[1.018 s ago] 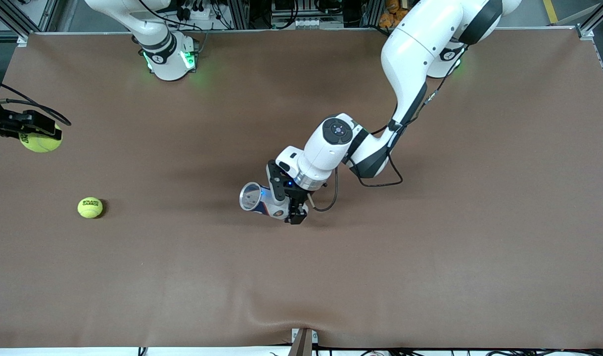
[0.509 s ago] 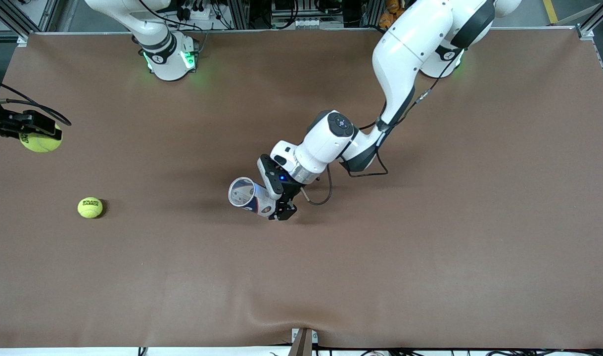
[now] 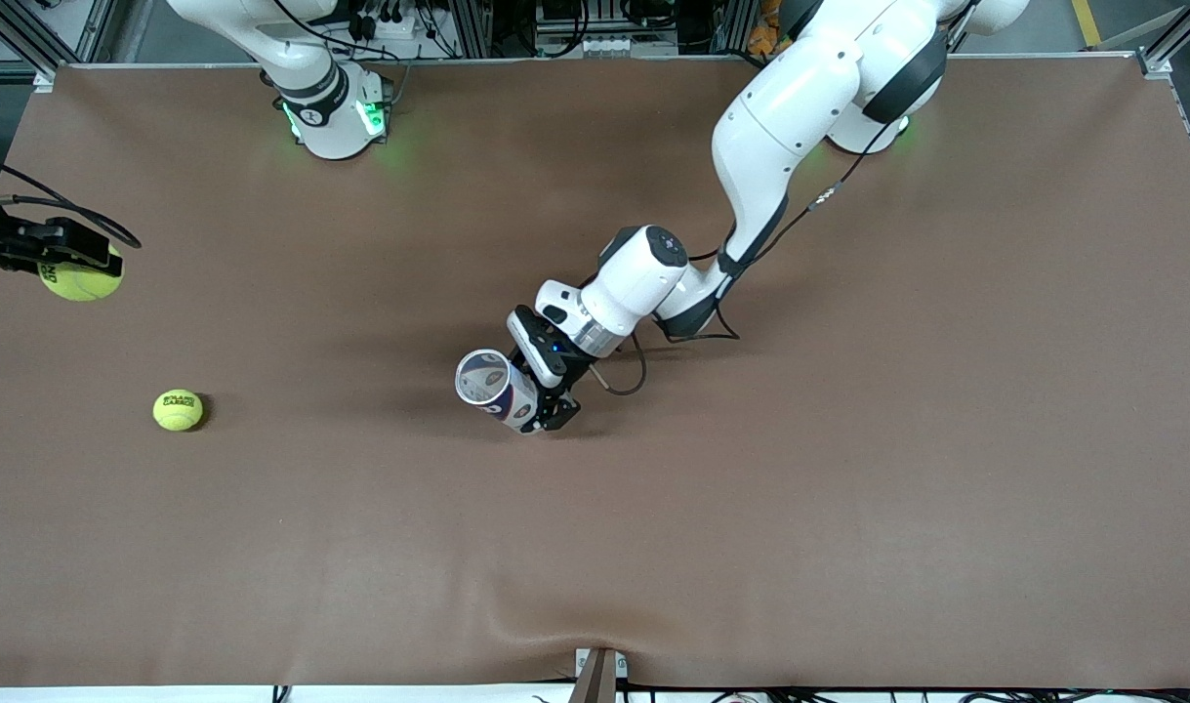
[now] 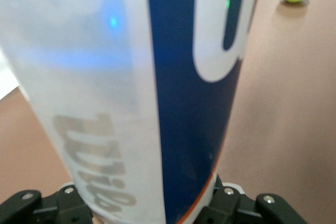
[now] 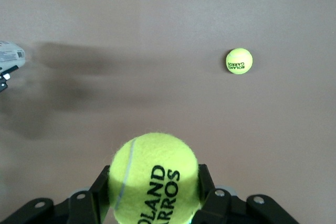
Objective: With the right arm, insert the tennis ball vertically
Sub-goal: 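Stand the tube upright with the left gripper, open end up, then carry the tennis ball with the right gripper over the tube opening, then lower the ball into the tube and open the right gripper, then withdraw the right gripper toward the second tennis ball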
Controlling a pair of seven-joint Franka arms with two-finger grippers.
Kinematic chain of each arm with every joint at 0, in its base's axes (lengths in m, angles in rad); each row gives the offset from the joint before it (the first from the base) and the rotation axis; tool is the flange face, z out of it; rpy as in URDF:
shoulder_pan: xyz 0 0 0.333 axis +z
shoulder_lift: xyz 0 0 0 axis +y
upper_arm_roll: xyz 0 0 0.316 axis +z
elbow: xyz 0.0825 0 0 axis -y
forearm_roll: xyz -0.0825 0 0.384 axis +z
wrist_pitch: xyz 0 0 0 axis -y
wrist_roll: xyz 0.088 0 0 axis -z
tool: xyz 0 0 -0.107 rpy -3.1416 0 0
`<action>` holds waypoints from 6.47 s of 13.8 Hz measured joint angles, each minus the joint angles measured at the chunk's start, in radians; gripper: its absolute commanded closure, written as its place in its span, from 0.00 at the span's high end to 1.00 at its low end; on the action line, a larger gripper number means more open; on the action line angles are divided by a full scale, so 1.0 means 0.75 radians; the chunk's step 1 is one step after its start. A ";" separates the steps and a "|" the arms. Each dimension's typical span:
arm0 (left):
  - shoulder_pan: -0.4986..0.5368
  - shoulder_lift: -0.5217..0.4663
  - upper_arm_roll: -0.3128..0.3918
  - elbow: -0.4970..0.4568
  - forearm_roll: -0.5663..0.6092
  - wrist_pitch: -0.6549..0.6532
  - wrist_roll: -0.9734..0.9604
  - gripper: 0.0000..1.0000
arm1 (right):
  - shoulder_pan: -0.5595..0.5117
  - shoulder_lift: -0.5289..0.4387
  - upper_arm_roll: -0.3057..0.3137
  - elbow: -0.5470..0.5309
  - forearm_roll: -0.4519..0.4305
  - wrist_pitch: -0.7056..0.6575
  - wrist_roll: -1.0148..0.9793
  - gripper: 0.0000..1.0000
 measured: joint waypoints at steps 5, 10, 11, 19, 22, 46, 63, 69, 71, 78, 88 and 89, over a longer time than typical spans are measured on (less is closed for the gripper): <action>-0.049 0.075 -0.001 -0.004 -0.002 0.226 -0.114 0.76 | 0.001 0.000 0.001 0.000 0.001 0.000 0.000 0.00; -0.066 0.153 -0.001 -0.006 -0.002 0.314 -0.151 0.77 | 0.003 0.000 0.002 0.000 0.001 0.000 0.000 0.00; -0.066 0.158 -0.001 -0.006 -0.002 0.314 -0.151 0.77 | 0.004 0.000 0.002 0.000 0.001 0.000 0.000 0.00; -0.065 0.170 0.000 -0.006 -0.002 0.314 -0.151 0.80 | 0.007 0.000 0.006 0.000 0.002 0.000 0.000 0.00; -0.065 0.171 0.000 -0.006 -0.002 0.314 -0.151 0.81 | 0.041 0.009 0.009 -0.001 0.003 0.007 0.038 0.00; -0.065 0.172 -0.001 -0.009 -0.002 0.317 -0.151 0.81 | 0.780 0.460 0.022 -0.022 0.003 0.545 1.357 0.00; -0.063 0.172 0.000 -0.011 -0.002 0.320 -0.151 0.82 | 0.805 0.554 0.011 -0.021 -0.070 0.660 1.467 0.85; -0.059 0.172 0.001 -0.008 -0.002 0.321 -0.151 0.82 | 0.802 0.552 0.000 -0.006 -0.070 0.663 1.473 0.83; -0.058 0.172 0.001 -0.008 -0.002 0.321 -0.151 0.82 | 0.802 0.546 0.000 0.009 -0.069 0.661 1.473 0.83; -0.057 0.172 0.003 -0.009 -0.002 0.321 -0.151 0.84 | 0.789 0.522 -0.004 0.023 -0.068 0.581 1.467 0.76; -0.055 0.172 0.004 -0.008 -0.002 0.321 -0.151 1.00 | 0.345 0.185 -0.020 0.041 -0.060 0.022 0.651 1.00; -0.055 0.172 0.004 -0.009 -0.002 0.321 -0.151 1.00 | 0.273 0.158 -0.021 0.041 -0.058 -0.002 0.562 1.00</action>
